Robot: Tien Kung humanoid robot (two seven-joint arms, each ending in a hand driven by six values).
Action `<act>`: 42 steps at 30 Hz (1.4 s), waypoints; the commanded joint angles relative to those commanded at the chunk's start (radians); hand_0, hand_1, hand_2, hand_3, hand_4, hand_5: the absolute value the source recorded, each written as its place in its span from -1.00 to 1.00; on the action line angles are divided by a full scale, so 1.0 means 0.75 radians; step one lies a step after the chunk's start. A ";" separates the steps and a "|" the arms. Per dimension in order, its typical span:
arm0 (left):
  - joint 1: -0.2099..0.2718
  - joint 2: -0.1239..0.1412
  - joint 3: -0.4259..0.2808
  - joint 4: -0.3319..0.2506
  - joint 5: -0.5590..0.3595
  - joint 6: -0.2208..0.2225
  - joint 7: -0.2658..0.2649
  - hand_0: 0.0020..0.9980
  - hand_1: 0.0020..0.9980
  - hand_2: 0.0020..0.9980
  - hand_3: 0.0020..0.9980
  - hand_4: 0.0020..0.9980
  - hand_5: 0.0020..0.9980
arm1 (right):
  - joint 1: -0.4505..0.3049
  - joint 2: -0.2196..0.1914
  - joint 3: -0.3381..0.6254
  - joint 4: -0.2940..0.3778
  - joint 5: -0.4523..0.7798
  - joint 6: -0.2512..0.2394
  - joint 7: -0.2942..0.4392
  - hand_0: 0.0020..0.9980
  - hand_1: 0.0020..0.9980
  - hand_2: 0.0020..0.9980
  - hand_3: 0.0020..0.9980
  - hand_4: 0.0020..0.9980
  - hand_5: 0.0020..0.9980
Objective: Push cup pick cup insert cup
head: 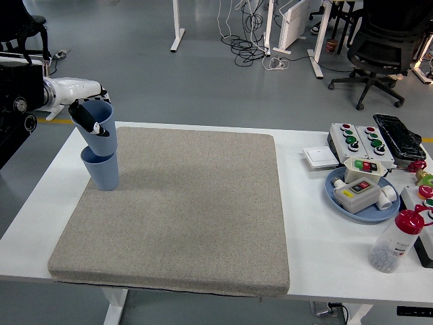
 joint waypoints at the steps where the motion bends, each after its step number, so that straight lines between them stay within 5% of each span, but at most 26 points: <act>1: 0.000 0.000 0.000 0.000 0.000 0.000 0.000 -0.13 0.19 0.34 0.26 0.28 -0.87 | 0.000 0.000 0.000 0.000 0.000 0.000 0.000 0.50 0.37 0.37 0.16 -0.81 -0.01; 8: -0.011 -0.010 0.077 0.110 -0.042 0.065 -0.041 -0.13 0.20 0.34 0.25 0.27 -0.88 | 0.006 -0.002 0.000 0.000 -0.003 0.000 0.000 0.50 0.37 0.36 0.15 -0.81 -0.01; 31: -0.009 -0.045 0.121 0.235 -0.074 0.158 -0.095 -0.17 0.21 0.36 0.25 0.27 -0.90 | 0.013 -0.004 0.003 0.000 -0.011 0.000 0.000 0.50 0.37 0.36 0.15 -0.81 -0.01; 32: -0.008 -0.048 0.122 0.237 -0.073 0.166 -0.098 -0.27 0.22 0.40 0.29 0.61 -0.52 | 0.013 -0.003 0.003 0.000 -0.011 0.000 0.000 0.50 0.37 0.36 0.15 -0.81 -0.01; 37: -0.004 -0.054 0.123 0.239 -0.073 0.177 -0.099 -0.27 0.22 0.40 0.29 0.61 -0.52 | 0.014 -0.004 0.006 0.000 -0.018 0.000 -0.002 0.50 0.37 0.36 0.15 -0.81 -0.01; 38: -0.003 -0.055 0.125 0.239 -0.071 0.178 -0.100 -0.08 0.38 0.56 0.36 0.78 -0.28 | 0.014 -0.004 0.005 0.000 -0.017 0.001 -0.001 0.50 0.37 0.36 0.15 -0.81 -0.01; 42: 0.002 -0.058 0.125 0.248 -0.065 0.187 -0.103 -0.08 0.38 0.56 0.36 0.78 -0.28 | 0.014 -0.004 0.004 0.000 -0.015 0.001 0.000 0.50 0.37 0.36 0.15 -0.81 -0.01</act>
